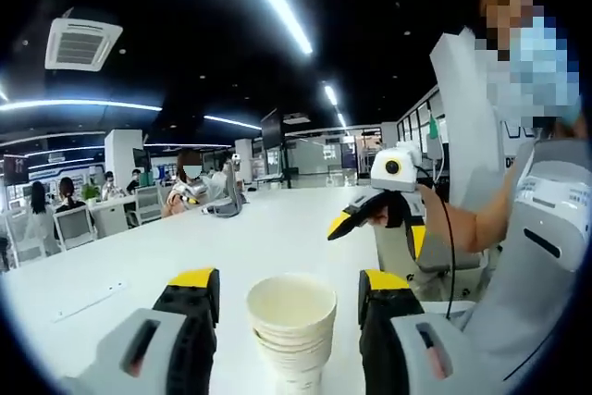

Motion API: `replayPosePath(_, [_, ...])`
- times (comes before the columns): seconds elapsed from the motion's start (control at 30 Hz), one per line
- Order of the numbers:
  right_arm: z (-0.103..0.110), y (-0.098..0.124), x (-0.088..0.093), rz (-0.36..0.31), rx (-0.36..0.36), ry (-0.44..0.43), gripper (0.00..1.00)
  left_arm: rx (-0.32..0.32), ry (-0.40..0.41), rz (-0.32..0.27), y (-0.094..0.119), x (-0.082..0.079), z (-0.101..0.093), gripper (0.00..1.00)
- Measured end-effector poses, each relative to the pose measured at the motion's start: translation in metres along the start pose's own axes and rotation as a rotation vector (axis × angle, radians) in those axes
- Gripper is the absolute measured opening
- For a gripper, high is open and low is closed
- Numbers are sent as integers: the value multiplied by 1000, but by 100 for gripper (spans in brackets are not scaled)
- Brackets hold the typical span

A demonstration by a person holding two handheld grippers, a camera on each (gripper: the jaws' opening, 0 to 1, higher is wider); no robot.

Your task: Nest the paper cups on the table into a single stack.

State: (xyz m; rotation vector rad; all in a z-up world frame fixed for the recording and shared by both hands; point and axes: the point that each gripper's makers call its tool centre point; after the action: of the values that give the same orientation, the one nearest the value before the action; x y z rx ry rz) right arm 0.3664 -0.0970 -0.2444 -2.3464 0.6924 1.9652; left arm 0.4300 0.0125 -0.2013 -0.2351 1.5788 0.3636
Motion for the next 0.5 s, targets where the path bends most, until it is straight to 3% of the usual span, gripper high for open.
replayPosePath(0.17, [0,-12,14,-23,3,-40,77,-10,24,-2,6,15,2,68])
replayPosePath(0.3, [2,-27,31,-34,-2,-71,78,-21,82,-18,10,35,7,72])
replayPosePath(0.5, [-8,-60,55,-58,61,-73,77,-45,158,-25,13,65,13,74])
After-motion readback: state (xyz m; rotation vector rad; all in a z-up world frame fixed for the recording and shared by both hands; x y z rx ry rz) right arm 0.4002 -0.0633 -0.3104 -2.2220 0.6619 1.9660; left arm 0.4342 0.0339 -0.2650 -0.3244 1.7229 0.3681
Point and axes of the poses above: the point that each gripper's makers call its tool centre point, and the gripper's own axes: y roughly backward along the fingers, z roughly to its left, x roughly out of its underside, and after that the axes turned 6 degrees about y, right-handed
